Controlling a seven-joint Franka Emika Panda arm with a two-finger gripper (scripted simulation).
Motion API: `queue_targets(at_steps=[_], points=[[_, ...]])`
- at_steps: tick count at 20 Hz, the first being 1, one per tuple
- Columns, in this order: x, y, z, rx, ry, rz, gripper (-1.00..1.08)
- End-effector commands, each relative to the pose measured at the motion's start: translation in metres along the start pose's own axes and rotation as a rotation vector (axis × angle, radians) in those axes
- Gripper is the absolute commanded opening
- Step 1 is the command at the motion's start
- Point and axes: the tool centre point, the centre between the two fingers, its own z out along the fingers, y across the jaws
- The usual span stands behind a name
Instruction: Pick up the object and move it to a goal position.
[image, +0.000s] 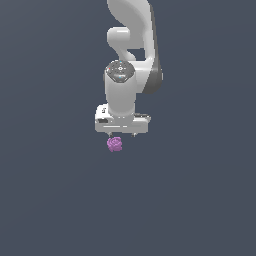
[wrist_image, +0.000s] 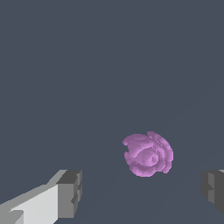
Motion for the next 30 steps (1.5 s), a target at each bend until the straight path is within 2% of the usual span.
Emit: queue_targets(at_steps=[1,17,24,30], points=[[0.0,0.0,0.0,0.0,0.0,0.0,1.0],[0.003,0.008,-0.011,0.012,0.012,-0.006,1.0],[0.002,0.009,-0.006,0.017,0.012,0.075,1.0],[0.0,0.011,0.002,0.023,0.012,0.201,1.0]])
